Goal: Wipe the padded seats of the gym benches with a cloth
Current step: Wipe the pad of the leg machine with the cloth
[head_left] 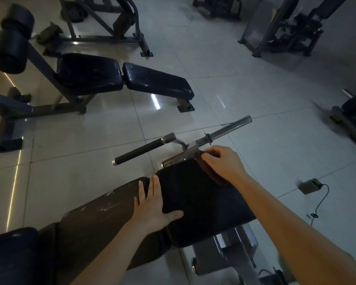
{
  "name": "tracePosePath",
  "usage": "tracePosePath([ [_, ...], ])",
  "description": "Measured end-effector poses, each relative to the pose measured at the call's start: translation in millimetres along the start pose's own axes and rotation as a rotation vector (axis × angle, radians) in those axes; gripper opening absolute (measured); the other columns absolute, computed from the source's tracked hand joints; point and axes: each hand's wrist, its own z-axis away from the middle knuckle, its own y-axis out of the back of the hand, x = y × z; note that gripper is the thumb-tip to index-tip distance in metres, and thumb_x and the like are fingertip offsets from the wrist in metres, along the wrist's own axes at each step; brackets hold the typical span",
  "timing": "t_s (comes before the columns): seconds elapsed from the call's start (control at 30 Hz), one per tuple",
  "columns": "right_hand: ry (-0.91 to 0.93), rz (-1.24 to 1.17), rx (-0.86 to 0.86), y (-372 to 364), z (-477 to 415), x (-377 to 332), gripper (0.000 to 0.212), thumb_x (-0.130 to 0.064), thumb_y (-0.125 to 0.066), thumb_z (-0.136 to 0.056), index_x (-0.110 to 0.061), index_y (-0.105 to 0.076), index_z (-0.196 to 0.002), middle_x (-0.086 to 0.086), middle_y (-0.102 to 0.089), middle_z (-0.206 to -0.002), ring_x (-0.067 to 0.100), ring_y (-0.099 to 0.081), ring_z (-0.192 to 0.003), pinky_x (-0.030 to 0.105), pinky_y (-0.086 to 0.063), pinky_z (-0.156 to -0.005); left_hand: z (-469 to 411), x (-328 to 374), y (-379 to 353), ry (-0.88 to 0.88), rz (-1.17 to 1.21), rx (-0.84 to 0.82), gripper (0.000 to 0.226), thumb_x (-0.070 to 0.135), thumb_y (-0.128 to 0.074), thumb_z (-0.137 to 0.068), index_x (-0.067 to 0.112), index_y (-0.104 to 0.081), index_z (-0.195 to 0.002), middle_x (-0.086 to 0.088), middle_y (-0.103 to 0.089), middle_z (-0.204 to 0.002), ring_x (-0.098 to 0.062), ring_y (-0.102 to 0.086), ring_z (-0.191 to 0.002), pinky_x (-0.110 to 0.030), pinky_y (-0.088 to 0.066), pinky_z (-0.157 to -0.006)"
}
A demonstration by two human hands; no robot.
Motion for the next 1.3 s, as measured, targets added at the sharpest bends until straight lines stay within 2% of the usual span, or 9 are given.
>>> tracePosePath([
  [0.13,0.399,0.369,0.344,-10.1,4.5,9.2,0.026,-0.034,-0.058,-0.096,-0.021,-0.066,-0.117,-0.002,-0.064,-0.106,0.015,-0.058,-0.094,0.024,-0.047,-0.078,0.9,0.2,0.5,0.007,-0.007,0.009,0.125,0.062,-0.064,-0.081,0.018,0.032,-0.148,0.003,0.035,-0.156,-0.028,0.035,-0.141,-0.052,0.009,-0.117],
  [0.27,0.583,0.598,0.3,-32.7,26.5,26.6,0.055,-0.065,-0.044,-0.092,-0.024,-0.069,-0.119,-0.002,-0.065,-0.121,0.019,-0.059,-0.11,0.039,-0.056,-0.083,0.8,-1.2,-1.2,0.001,-0.009,0.022,0.125,0.063,-0.064,-0.081,0.018,0.032,-0.148,0.004,0.034,-0.157,-0.028,0.035,-0.141,-0.052,0.009,-0.118],
  [0.37,0.576,0.771,0.285,-47.5,39.4,41.3,0.062,-0.068,-0.04,-0.09,-0.025,-0.061,-0.131,0.0,-0.056,-0.139,0.026,-0.052,-0.125,0.046,-0.049,-0.091,1.0,-0.7,-2.0,-0.002,-0.012,0.026,0.125,0.064,-0.064,-0.08,0.018,0.032,-0.148,0.003,0.034,-0.157,-0.028,0.035,-0.141,-0.052,0.009,-0.118],
  [0.6,0.563,0.745,0.441,-24.3,8.6,47.2,0.029,-0.035,-0.052,-0.097,-0.025,-0.07,-0.118,-0.004,-0.072,-0.112,0.024,-0.06,-0.09,0.036,-0.049,-0.069,1.0,-4.8,-4.2,0.005,-0.021,0.03,0.126,0.066,-0.062,-0.08,0.019,0.033,-0.147,0.005,0.034,-0.156,-0.027,0.036,-0.14,-0.051,0.009,-0.117],
  [0.83,0.066,0.494,0.655,-29.4,-3.7,19.6,0.018,-0.027,-0.065,-0.091,-0.016,-0.072,-0.103,0.003,-0.073,-0.087,0.024,-0.056,-0.084,0.032,-0.045,-0.062,-1.9,-2.5,-1.8,-0.003,-0.008,0.01,0.127,0.067,-0.062,-0.08,0.02,0.036,-0.145,0.005,0.038,-0.154,-0.028,0.037,-0.139,-0.054,0.007,-0.119],
  [0.93,0.294,0.544,0.5,-72.8,3.4,-15.1,0.008,-0.024,-0.065,-0.087,-0.021,-0.07,-0.092,0.0,-0.068,-0.081,0.019,-0.058,-0.081,0.031,-0.05,-0.058,-2.7,-4.3,-1.7,-0.004,0.008,0.009,0.131,0.069,-0.065,-0.076,0.02,0.034,-0.147,0.005,0.037,-0.155,-0.027,0.037,-0.139,-0.054,0.008,-0.118],
  [1.07,0.655,0.608,0.314,-81.3,1.2,-26.3,0.01,-0.024,-0.065,-0.087,-0.02,-0.072,-0.092,-0.002,-0.071,-0.086,0.02,-0.063,-0.089,0.034,-0.055,-0.071,-4.9,-4.3,-1.9,-0.002,0.024,0.022,0.133,0.07,-0.066,-0.073,0.022,0.031,-0.149,0.005,0.034,-0.157,-0.027,0.036,-0.141,-0.054,0.008,-0.117],
  [1.17,0.606,0.675,0.306,-44.2,-3.1,-3.2,0.013,-0.025,-0.065,-0.089,-0.023,-0.072,-0.099,-0.004,-0.072,-0.092,0.017,-0.063,-0.091,0.036,-0.054,-0.074,-3.1,-4.4,-0.3,-0.002,0.01,0.014,0.13,0.07,-0.063,-0.076,0.021,0.034,-0.147,0.005,0.035,-0.156,-0.027,0.036,-0.141,-0.053,0.008,-0.119],
  [1.3,0.325,0.634,0.573,2.6,-6.9,34.7,0.01,-0.019,-0.068,-0.087,-0.015,-0.073,-0.095,0.002,-0.073,-0.078,0.023,-0.059,-0.077,0.032,-0.045,-0.06,-2.7,-3.0,-0.9,-0.003,-0.002,0.03,0.127,0.069,-0.061,-0.079,0.02,0.034,-0.146,0.006,0.036,-0.155,-0.027,0.035,-0.141,-0.052,0.008,-0.119],
])
